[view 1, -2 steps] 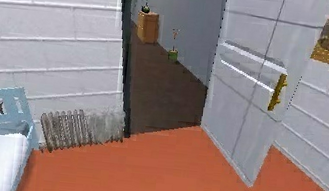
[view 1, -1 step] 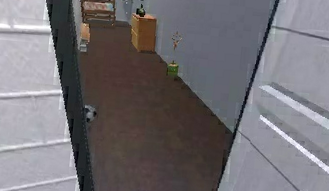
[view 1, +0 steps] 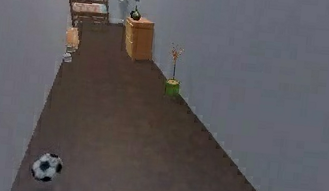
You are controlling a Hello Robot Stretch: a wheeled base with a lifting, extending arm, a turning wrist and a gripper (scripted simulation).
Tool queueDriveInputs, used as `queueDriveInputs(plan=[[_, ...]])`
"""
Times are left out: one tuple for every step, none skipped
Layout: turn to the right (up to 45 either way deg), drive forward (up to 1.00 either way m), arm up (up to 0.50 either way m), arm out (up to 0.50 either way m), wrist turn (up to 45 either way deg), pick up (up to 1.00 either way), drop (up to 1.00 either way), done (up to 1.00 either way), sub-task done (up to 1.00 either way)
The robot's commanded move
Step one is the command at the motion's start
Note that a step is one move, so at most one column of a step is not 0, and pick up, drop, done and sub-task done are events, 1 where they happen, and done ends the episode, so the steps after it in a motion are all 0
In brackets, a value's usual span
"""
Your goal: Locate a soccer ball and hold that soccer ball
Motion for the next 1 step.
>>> queueDriveInputs(plan=[[-12.0, 0.0, 0.0, 0.0, 0.0, 0.0, 0.0, 0.0, 0.0]])
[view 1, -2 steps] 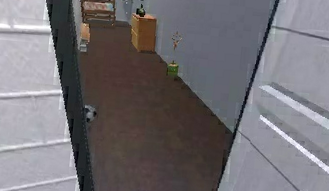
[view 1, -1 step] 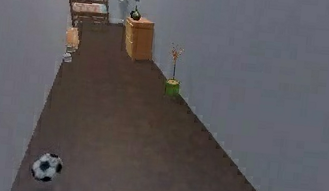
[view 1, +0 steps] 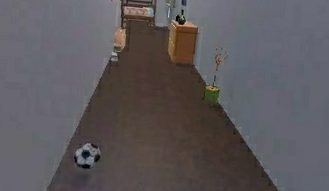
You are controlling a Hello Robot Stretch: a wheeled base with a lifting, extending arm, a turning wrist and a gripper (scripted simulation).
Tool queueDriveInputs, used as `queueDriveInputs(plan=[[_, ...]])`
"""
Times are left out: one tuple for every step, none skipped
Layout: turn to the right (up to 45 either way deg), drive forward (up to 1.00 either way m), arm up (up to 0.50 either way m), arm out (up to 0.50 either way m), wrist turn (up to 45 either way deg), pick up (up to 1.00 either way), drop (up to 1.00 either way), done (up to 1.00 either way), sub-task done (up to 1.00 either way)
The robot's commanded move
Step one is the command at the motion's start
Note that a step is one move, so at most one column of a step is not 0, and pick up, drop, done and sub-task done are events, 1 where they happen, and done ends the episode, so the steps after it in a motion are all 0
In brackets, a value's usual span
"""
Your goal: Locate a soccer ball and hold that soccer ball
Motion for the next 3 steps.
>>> queueDriveInputs(plan=[[0.0, 0.25, 0.0, 0.0, 0.0, 0.0, 0.0, 0.0, 0.0], [-30.0, 0.0, 0.0, 0.0, 0.0, 0.0, 0.0, 0.0, 0.0], [0.0, 0.35, 0.0, 0.0, 0.0, 0.0, 0.0, 0.0, 0.0]])
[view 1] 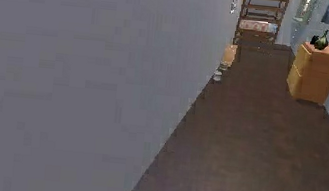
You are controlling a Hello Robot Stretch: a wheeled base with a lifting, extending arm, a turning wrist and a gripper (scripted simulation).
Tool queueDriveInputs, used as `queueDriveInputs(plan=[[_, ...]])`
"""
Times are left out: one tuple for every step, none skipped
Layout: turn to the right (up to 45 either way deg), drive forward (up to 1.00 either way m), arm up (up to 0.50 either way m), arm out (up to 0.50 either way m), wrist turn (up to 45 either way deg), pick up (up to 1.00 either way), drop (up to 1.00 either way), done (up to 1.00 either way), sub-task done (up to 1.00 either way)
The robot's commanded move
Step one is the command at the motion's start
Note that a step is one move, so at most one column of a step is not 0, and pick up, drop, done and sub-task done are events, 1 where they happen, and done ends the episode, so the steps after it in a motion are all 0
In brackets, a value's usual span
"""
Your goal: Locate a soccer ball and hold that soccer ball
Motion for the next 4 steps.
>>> queueDriveInputs(plan=[[-45.0, 0.0, 0.0, 0.0, 0.0, 0.0, 0.0, 0.0, 0.0], [-42.0, 0.0, 0.0, 0.0, 0.0, 0.0, 0.0, 0.0, 0.0], [0.0, 0.0, 0.18, 0.0, 0.0, 0.0, 0.0, 0.0, 0.0], [0.0, 0.0, 0.0, 0.46, 0.0, 0.0, 0.0, 0.0, 0.0]])
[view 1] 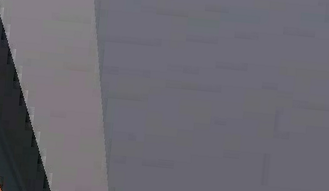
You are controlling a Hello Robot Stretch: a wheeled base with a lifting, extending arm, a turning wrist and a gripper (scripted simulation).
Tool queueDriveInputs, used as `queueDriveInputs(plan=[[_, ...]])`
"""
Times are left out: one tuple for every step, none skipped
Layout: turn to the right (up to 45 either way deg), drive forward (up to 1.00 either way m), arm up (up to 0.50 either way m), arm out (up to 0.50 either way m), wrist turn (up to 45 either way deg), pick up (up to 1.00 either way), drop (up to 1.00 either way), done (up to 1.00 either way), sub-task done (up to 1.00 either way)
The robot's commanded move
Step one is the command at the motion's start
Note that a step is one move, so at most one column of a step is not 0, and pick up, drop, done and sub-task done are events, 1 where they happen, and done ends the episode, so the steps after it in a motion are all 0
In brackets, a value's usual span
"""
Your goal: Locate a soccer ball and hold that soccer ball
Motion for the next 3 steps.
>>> queueDriveInputs(plan=[[0.0, 0.0, 0.0, 0.0, 45.0, 0.0, 0.0, 0.0, 0.0], [0.0, 0.0, 0.0, 0.0, 45.0, 0.0, 0.0, 0.0, 0.0], [0.0, 0.0, 0.0, 0.0, 45.0, 0.0, 0.0, 0.0, 0.0]])
